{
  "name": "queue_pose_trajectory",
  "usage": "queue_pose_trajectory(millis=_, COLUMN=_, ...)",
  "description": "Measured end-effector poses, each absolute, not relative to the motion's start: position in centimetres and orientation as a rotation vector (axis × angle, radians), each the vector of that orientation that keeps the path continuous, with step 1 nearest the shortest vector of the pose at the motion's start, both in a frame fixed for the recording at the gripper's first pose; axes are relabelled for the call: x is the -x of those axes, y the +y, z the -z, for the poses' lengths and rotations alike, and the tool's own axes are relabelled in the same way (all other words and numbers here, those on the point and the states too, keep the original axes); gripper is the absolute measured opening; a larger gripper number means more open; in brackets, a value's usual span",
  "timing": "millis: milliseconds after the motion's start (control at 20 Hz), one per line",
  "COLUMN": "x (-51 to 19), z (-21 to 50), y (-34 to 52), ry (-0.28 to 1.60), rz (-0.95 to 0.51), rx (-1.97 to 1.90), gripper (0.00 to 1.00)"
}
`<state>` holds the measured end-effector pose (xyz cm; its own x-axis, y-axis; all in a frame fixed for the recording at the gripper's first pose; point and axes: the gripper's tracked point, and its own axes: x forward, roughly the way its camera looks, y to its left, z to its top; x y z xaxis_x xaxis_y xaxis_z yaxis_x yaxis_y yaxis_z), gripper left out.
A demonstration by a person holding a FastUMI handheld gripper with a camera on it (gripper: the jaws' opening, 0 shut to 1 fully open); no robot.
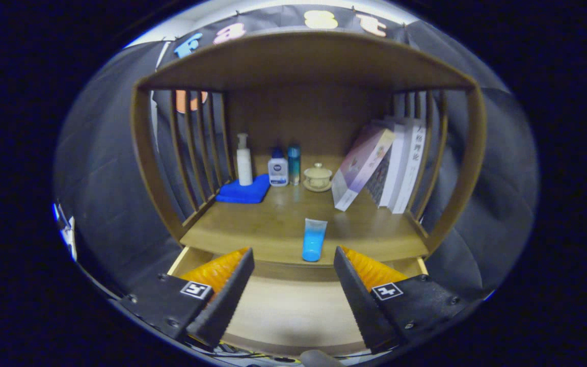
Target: Pull open the drawer, take out the items inside it, and place them on the countertop above the cabinet.
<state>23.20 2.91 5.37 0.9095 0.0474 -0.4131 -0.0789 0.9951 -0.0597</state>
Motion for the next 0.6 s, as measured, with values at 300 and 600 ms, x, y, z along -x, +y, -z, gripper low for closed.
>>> queue_pose_trajectory(millis=300, x=-14.8, z=-4.4, y=2.1, ry=0.235, rz=-0.088, rx=0.019, gripper=1.00)
queue_pose_trajectory(millis=600, x=-9.9, z=0.0, y=-0.9, ry=0.113, rz=-0.022, rx=-0.010, gripper=1.00)
